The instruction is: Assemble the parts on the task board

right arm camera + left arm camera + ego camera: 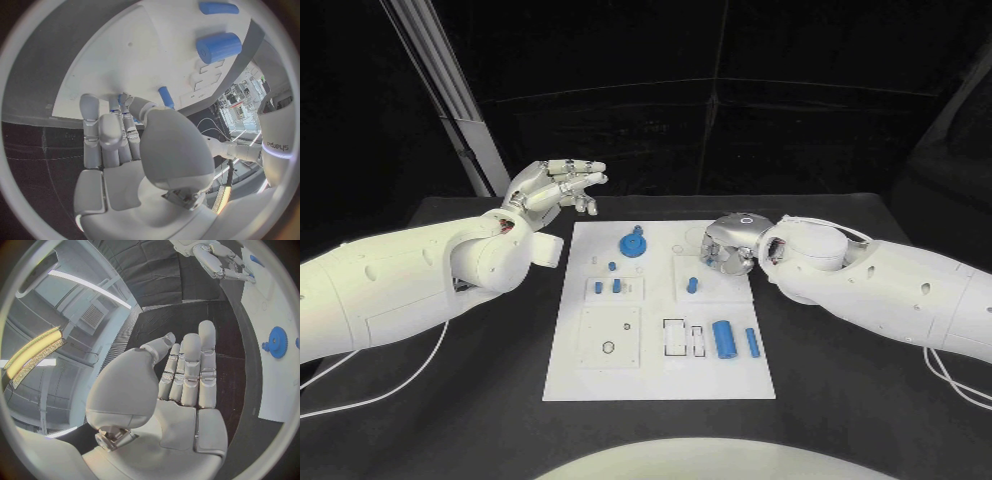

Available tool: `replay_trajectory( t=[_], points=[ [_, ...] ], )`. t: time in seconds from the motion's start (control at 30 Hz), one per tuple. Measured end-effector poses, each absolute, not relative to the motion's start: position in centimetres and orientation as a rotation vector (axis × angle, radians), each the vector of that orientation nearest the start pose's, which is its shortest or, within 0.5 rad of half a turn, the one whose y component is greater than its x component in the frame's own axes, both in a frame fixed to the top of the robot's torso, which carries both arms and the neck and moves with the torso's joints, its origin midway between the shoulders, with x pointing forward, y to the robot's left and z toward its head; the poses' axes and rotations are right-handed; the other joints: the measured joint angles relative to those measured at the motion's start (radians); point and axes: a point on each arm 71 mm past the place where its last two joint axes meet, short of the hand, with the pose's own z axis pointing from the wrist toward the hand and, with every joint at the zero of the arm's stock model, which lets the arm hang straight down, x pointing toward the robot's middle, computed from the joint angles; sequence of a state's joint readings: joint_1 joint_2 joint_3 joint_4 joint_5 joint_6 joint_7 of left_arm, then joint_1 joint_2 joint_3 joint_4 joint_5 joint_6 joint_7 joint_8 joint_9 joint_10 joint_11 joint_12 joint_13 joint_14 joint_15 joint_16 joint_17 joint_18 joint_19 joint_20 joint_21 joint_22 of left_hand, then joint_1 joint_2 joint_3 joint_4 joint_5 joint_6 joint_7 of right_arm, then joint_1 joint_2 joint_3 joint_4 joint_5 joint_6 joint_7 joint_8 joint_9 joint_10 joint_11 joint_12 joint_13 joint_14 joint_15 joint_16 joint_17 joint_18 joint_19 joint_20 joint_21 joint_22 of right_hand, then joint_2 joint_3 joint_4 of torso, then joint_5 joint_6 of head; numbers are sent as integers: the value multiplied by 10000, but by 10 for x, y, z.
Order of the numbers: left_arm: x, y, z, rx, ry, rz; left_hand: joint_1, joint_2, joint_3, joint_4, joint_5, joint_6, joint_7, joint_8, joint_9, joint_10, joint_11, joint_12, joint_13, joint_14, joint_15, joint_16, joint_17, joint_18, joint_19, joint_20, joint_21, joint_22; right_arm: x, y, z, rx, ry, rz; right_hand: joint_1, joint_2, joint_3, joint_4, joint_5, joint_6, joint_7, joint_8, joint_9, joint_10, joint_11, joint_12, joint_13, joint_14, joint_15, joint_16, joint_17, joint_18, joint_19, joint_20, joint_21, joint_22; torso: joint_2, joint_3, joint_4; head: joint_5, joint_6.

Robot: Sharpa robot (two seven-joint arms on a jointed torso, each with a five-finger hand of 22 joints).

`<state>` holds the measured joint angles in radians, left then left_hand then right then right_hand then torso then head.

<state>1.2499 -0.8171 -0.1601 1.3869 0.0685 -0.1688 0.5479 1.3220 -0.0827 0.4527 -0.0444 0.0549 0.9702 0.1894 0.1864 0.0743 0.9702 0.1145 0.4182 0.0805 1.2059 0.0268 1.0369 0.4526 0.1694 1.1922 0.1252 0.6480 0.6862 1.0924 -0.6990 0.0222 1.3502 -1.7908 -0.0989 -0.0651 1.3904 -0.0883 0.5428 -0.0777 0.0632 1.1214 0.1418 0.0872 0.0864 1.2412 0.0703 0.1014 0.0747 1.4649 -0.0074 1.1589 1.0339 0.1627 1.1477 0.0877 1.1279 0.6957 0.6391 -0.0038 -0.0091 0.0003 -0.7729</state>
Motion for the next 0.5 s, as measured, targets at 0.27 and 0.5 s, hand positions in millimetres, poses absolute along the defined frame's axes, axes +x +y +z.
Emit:
replay_trajectory(
  t=[0.27, 0.5],
  points=[
    [506, 236, -194, -10759, 13525, -16164, 0, 0, 0, 0, 0, 0, 0, 0, 1, -37, 37, 0, 1, 0, 0, 0, -10, -1, 0, 0, -44, -11, 495, -167, -238, -5302, 17757, 4603, 49, 48, 0, -56, -37, 121, -36, 54, 24, 132, -42, 37, 29, 2, -73, 85, 97, -1, 72, -2, 173, 256, 3, 2, 0, -33, 0],
    [506, 239, -194, -10790, 13517, -16107, 0, 0, 0, 0, 0, 0, 0, 0, 1, -36, 36, 42, -8, 1, 0, 0, -20, -1, 0, 0, -44, -19, 491, -169, -239, -5304, 17582, 4558, 60, 59, -2, -108, -52, 119, -37, 45, 15, 132, -42, 36, 29, 2, -73, 85, 73, 0, 142, -4, 252, 420, 9, 0, 0, -61, 17]
  ],
)
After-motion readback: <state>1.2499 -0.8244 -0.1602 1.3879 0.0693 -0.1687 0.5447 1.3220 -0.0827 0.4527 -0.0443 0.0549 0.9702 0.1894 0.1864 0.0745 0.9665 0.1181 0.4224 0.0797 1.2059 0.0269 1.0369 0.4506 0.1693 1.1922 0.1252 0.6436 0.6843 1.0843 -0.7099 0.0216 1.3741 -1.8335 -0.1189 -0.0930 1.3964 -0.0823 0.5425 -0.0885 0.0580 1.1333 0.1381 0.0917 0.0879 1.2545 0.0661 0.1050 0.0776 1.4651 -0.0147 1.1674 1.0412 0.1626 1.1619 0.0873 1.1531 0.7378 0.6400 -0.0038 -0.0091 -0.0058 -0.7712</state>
